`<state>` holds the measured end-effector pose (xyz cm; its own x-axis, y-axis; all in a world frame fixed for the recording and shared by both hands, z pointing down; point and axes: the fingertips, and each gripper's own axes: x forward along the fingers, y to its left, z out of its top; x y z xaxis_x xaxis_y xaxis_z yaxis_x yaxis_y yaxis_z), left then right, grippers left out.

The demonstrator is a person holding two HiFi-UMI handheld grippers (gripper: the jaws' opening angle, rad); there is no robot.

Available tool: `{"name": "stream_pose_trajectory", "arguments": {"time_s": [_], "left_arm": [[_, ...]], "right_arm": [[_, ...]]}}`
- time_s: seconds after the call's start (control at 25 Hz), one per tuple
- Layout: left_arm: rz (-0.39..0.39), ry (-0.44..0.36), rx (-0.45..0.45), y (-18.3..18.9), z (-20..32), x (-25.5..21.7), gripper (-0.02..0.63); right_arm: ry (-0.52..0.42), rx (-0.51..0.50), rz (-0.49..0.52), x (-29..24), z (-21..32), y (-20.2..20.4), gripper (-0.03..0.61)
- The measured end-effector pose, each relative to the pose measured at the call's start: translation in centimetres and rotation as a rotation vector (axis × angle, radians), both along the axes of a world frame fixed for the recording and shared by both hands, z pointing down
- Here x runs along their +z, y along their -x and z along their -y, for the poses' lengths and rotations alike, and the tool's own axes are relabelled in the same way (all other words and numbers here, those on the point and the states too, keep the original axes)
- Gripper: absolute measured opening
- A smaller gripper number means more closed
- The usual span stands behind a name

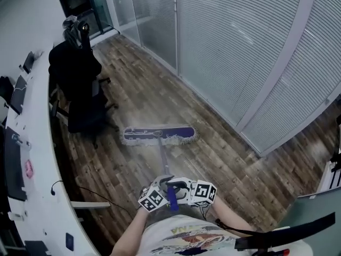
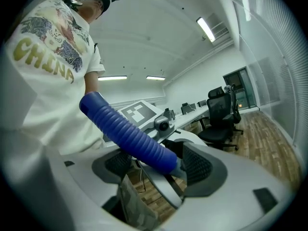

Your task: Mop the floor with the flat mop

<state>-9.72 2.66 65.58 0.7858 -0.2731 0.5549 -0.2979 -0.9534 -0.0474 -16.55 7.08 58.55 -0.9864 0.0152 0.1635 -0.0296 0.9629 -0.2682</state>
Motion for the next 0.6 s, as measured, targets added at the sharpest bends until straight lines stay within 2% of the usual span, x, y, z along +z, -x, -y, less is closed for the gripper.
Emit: {"name": "stream_pose_trajectory", "arguments": {"time_s": [0.32,0.6], "left_arm": [[0.001,0.0,0.01,-5.3,-12.1,0.7,0.216],[-0.012,0.018,0.028,-6.8,-19.8,-0.2,0.216]], "right_arm": [[0.0,0.021,0.022,0.8,-12.0,-5.4,0.298],[0.011,0.036,0.042,-0.3,-19.4,-6.7,0.298]]}}
